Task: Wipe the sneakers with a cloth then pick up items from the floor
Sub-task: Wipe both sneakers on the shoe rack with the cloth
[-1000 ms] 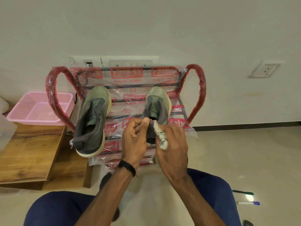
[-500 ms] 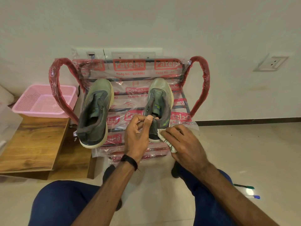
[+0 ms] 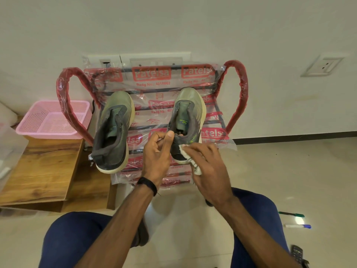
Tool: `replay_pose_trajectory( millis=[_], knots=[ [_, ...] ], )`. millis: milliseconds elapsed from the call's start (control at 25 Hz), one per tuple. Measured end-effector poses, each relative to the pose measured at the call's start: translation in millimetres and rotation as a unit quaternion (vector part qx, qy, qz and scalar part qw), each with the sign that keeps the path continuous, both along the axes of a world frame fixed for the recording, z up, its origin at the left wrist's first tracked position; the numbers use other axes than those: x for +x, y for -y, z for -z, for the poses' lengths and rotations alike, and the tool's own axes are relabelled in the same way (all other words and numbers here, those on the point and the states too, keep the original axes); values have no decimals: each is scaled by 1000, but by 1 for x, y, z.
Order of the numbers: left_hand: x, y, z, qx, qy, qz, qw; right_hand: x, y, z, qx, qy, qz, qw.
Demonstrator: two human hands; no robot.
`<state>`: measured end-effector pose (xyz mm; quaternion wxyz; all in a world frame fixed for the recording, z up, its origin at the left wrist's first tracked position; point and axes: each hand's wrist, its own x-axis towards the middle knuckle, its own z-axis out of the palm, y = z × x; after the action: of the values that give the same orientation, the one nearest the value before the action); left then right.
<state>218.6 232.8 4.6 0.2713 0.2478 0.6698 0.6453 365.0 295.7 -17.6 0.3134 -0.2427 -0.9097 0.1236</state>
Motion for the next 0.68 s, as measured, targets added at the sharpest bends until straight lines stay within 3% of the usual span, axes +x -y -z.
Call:
replay_pose_trajectory(
  millis=[120, 200, 360, 520, 680],
  knots=[
    [1, 0, 1, -2, -2, 3, 1000, 9, -15, 1, 110, 89, -26, 990],
    [7, -4, 2, 2, 3, 14, 1000, 21, -28, 1, 114, 106, -6, 988],
    [11, -5, 3, 1, -11, 26, 1000, 18, -25, 1, -46, -7, 55, 997],
    [-11, 7, -3, 44, 69, 14, 997, -6, -25, -9, -197, -164, 108, 961],
    [-38, 5, -16, 75, 142, 57, 985, -21, -32, -29, -122, -146, 93, 977]
  ],
)
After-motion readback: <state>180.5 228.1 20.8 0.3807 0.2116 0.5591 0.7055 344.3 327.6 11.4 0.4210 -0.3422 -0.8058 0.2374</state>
